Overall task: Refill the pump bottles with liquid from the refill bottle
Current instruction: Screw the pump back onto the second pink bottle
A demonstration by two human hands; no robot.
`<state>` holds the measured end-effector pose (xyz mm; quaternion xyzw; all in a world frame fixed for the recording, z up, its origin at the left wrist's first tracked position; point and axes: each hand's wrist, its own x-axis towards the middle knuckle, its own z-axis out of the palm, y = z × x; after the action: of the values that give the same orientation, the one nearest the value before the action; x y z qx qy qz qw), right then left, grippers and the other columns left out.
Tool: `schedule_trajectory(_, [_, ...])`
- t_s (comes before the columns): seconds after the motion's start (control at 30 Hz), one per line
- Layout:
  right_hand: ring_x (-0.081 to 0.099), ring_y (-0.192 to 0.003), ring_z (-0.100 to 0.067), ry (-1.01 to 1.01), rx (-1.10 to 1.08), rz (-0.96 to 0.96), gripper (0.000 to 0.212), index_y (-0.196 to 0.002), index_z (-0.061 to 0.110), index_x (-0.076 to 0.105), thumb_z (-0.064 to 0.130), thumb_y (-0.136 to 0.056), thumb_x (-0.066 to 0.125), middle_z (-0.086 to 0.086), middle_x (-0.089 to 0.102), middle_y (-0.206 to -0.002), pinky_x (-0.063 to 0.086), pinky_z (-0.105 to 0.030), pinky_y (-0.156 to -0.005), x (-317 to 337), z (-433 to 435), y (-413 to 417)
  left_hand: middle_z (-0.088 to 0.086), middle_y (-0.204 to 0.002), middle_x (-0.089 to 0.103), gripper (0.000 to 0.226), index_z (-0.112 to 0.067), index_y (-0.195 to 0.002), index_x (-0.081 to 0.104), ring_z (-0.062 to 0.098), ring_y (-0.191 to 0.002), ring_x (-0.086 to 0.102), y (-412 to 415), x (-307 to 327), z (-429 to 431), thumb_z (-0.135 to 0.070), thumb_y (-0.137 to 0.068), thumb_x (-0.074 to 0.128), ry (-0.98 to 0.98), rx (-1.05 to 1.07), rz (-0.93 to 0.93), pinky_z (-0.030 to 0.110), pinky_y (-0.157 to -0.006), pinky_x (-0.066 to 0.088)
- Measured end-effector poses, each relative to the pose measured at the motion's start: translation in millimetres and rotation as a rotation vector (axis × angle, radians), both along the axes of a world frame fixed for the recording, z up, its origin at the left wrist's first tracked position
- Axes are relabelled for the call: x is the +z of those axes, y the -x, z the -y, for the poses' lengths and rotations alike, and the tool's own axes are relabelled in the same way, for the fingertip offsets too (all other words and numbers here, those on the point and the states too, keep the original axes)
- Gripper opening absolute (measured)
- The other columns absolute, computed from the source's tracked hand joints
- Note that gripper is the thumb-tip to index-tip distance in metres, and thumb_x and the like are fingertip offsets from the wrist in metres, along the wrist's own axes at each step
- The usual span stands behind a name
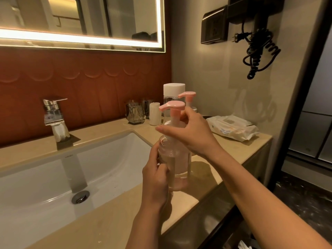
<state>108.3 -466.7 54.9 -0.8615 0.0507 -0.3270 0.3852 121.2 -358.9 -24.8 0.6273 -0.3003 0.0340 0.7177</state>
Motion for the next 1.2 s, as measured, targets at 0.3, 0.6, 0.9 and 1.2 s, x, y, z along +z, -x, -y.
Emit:
schedule_trajectory(0.3, [0.046,-0.092,0.01,-0.218,0.48,-0.267,0.025,-0.12,0.033,0.045,0.023,-0.097,0.043,0.021,0.048,-0.113,0.039,0.0,-0.067,13,12,12,-0.019,-0.101,0.058,0.05,-0.028,-0.125,0.045,-0.012,-0.091,0.055,0,-2,1,-0.026,-0.077,0.034,-0.002,0.016,-0.004,0.006,-0.068,0.046])
schedule_trajectory(0.6, [0.056,-0.095,0.006,-0.222,0.287,0.074,0.035,-0.11,0.023,0.063,0.032,-0.077,0.072,0.018,0.063,-0.102,0.043,-0.003,-0.066,-5,6,9,-0.025,-0.098,0.058,0.042,-0.036,-0.116,0.046,-0.011,-0.091,0.056,1,1,-1,-0.025,-0.078,0.034,0.022,-0.013,-0.016,0.006,-0.065,0.046])
schedule_trajectory(0.9, [0.05,-0.099,-0.015,0.078,-0.101,0.131,0.057,-0.094,0.024,0.055,0.075,-0.069,0.055,0.014,0.053,-0.095,0.047,-0.045,-0.088,-15,-5,5,-0.027,-0.092,0.062,0.041,-0.034,-0.114,0.047,-0.01,-0.09,0.058,1,-1,-1,-0.022,-0.078,0.032,0.025,-0.018,0.001,0.007,-0.065,0.046])
schedule_trajectory(1.2, [0.056,-0.106,-0.006,-0.183,0.385,-0.028,0.027,-0.112,0.017,0.061,0.026,-0.087,0.058,0.003,0.063,-0.114,0.045,-0.017,-0.085,0,16,21,-0.026,-0.092,0.062,0.043,-0.029,-0.119,0.048,-0.007,-0.09,0.058,-2,-3,0,-0.023,-0.079,0.032,0.029,-0.014,0.007,0.008,-0.066,0.046])
